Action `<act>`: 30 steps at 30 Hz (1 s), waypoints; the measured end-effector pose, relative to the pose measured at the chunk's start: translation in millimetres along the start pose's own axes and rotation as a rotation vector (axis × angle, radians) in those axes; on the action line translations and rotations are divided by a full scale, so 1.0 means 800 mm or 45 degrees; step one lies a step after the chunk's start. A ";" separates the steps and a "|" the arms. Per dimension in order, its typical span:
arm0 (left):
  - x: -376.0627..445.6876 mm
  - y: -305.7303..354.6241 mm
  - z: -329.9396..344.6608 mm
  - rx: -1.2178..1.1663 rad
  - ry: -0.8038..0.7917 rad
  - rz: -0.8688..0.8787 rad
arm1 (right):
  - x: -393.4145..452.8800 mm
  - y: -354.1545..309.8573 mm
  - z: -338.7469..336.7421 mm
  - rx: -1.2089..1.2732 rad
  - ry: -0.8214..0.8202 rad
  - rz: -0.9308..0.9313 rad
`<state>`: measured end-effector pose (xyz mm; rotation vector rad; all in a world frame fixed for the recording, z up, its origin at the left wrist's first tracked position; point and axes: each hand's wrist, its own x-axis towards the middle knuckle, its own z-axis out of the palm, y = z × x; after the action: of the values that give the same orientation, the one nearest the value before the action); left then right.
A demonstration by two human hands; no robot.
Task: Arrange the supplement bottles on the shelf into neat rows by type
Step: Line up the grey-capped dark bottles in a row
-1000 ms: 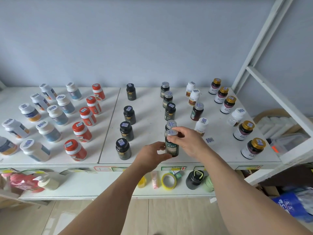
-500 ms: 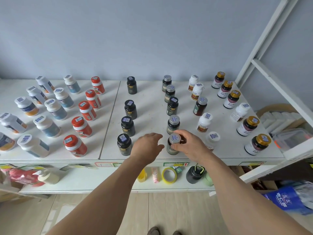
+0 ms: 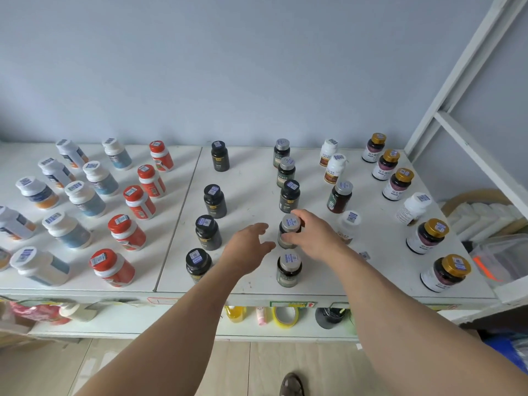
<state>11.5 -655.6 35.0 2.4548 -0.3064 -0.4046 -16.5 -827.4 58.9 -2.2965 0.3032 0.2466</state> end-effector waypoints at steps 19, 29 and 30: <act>0.035 0.016 -0.021 -0.842 -0.423 0.021 | 0.032 -0.024 -0.038 0.112 -0.025 -0.061; 0.038 0.019 -0.019 -0.533 -0.369 0.057 | 0.027 -0.019 -0.043 0.089 -0.055 -0.067; 0.038 0.019 -0.020 -0.384 -0.341 0.088 | 0.027 -0.017 -0.042 0.089 -0.066 -0.062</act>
<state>43.6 -668.0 50.0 2.0910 -0.4091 -0.6988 10.7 -845.9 85.0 -2.2220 0.2258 0.2664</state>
